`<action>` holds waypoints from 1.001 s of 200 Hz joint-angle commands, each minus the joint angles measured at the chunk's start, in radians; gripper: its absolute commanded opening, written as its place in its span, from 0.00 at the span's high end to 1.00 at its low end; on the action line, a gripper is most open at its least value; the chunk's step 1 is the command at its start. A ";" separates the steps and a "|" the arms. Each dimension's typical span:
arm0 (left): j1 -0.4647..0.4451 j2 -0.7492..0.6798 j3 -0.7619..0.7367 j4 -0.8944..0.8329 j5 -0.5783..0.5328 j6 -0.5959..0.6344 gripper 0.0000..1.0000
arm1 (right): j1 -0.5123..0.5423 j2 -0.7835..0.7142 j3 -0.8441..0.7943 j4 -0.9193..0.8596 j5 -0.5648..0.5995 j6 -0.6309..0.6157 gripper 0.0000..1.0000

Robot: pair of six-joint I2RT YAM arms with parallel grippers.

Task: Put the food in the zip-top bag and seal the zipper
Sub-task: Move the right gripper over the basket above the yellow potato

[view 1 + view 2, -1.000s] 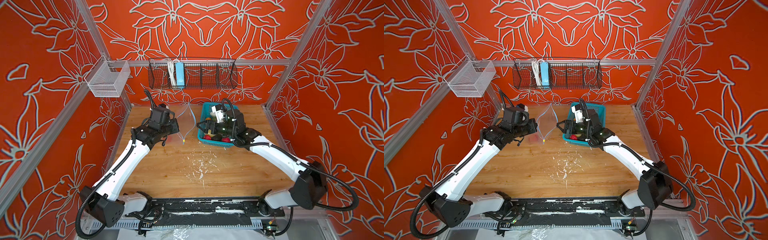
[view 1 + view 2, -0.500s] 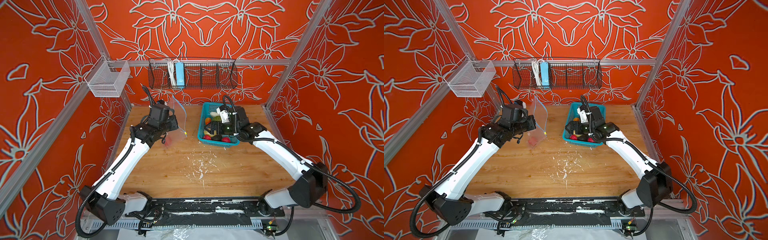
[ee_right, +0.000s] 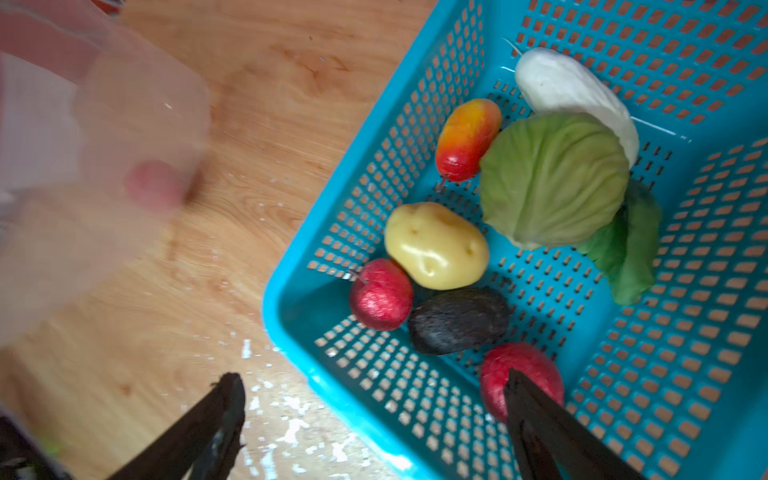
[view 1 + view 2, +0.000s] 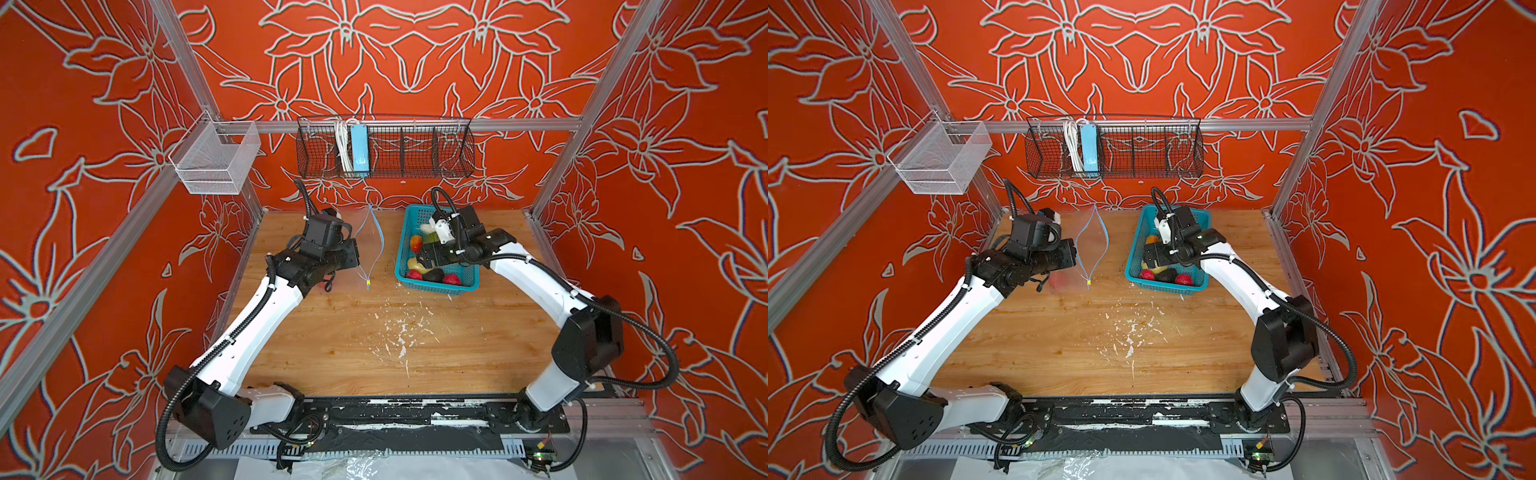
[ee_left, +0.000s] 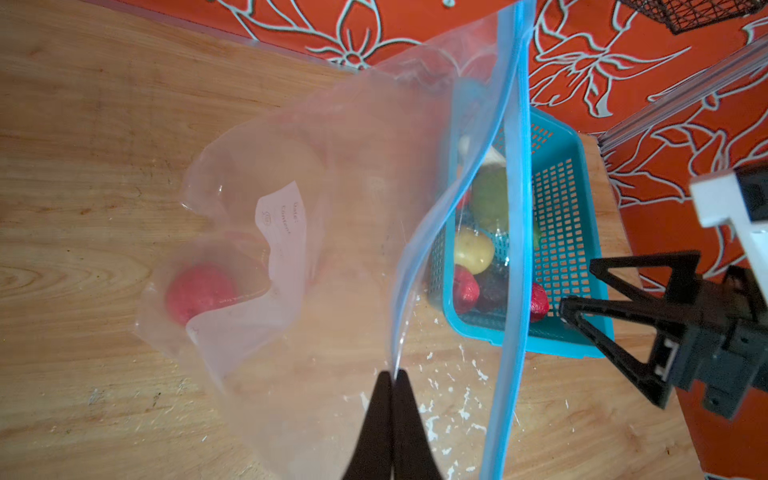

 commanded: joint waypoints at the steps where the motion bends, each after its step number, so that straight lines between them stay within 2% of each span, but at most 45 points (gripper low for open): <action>1: 0.002 0.019 -0.003 0.013 0.026 0.033 1.00 | -0.027 0.056 0.044 0.019 -0.049 -0.153 0.02; 46: 0.001 0.042 -0.003 -0.009 0.025 0.060 1.00 | -0.062 0.231 0.119 0.060 -0.158 -0.259 0.02; 129: 0.002 0.072 0.010 -0.004 0.041 0.090 1.00 | -0.072 0.453 0.353 -0.078 -0.050 -0.369 0.04; 200: 0.002 0.087 0.022 -0.020 0.033 0.110 1.00 | -0.073 0.487 0.337 -0.086 -0.060 -0.399 0.08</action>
